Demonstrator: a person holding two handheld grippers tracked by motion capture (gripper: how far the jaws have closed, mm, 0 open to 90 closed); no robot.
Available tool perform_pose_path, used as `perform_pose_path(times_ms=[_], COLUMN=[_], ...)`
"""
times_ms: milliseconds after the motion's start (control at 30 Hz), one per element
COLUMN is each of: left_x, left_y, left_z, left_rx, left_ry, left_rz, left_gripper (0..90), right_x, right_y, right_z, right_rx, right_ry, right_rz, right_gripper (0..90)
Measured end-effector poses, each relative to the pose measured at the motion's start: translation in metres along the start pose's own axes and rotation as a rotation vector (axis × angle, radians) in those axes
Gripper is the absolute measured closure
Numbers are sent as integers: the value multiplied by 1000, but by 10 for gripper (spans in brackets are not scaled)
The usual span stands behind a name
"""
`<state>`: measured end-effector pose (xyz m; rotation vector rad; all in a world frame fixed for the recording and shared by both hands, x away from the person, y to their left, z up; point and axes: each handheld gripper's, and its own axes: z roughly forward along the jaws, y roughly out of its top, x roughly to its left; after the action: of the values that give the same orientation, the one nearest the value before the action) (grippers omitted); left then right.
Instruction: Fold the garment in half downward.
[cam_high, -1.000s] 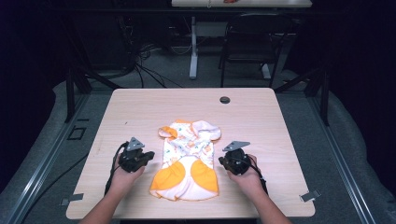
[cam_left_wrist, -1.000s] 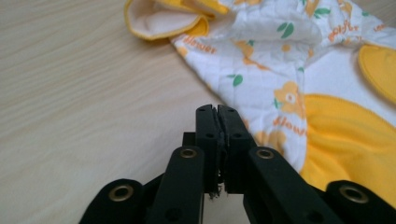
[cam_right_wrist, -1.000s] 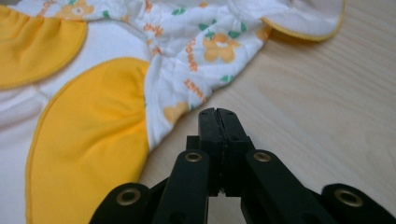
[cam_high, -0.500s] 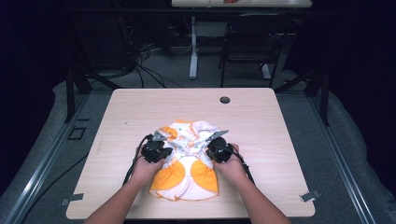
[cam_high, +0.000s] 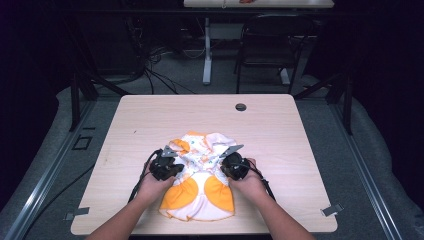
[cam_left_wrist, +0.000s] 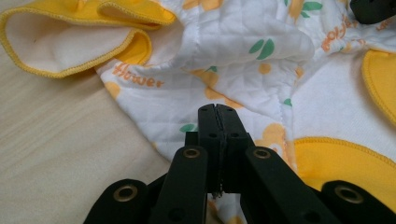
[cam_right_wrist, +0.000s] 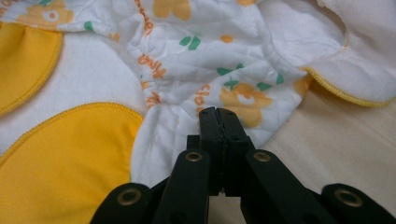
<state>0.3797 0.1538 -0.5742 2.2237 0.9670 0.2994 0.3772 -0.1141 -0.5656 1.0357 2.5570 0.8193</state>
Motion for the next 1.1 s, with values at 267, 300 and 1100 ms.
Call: perform_pose_path(times_ms=[267, 300, 1100], left_x=[-9, -10, -7], left_y=[-10, -11, -4], left_z=[-8, -8, -17], left_rx=[1, -6, 2], left_ry=[-36, -35, -66], left_rz=[-4, -4, -17], left_gripper=[898, 898, 896], right_x=[9, 10, 13], right_y=[-10, -10, -10], right_z=[-8, -9, -15], right_rx=[3, 6, 17], right_ry=[21, 22, 62], right_rz=[-29, -35, -64], right_gripper=[898, 898, 900])
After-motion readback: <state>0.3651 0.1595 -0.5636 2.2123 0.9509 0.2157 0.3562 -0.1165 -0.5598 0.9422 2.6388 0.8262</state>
